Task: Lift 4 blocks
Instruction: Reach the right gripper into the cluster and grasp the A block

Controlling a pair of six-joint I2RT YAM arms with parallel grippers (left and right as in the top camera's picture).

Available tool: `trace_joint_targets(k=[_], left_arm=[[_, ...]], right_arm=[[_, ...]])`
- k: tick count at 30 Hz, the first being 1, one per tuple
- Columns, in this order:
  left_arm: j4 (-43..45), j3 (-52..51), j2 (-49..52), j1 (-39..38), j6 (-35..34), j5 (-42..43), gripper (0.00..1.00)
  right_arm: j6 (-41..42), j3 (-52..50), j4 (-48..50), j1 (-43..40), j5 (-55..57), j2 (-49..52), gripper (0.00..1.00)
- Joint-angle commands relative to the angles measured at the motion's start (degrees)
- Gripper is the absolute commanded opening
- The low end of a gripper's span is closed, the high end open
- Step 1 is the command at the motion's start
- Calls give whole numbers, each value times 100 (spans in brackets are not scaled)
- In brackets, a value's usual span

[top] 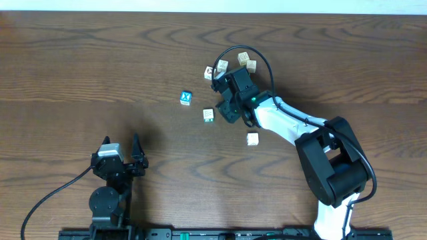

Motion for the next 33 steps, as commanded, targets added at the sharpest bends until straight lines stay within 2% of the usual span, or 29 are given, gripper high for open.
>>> trace_joint_targets(k=[1,10,14,23,33], left_arm=[[-273,-79,-26,28,-13,-72,73],[-273,-79,-26,28,-13,-72,73],[-273,-79,-26,28,-11,-72,73],[-273,-79,-26,28,-13,-72,73],[-273,-79,-26,28,-13,-72,73]], right_arm=[[24,83,-42,72,-24,42,52],[35,83,-76,72,-2,42,34],[422,83,-74,72,302,39,27],[643,87,-380,72,459,-232,21],[1001,87,-997,61,1252,-1410,20]])
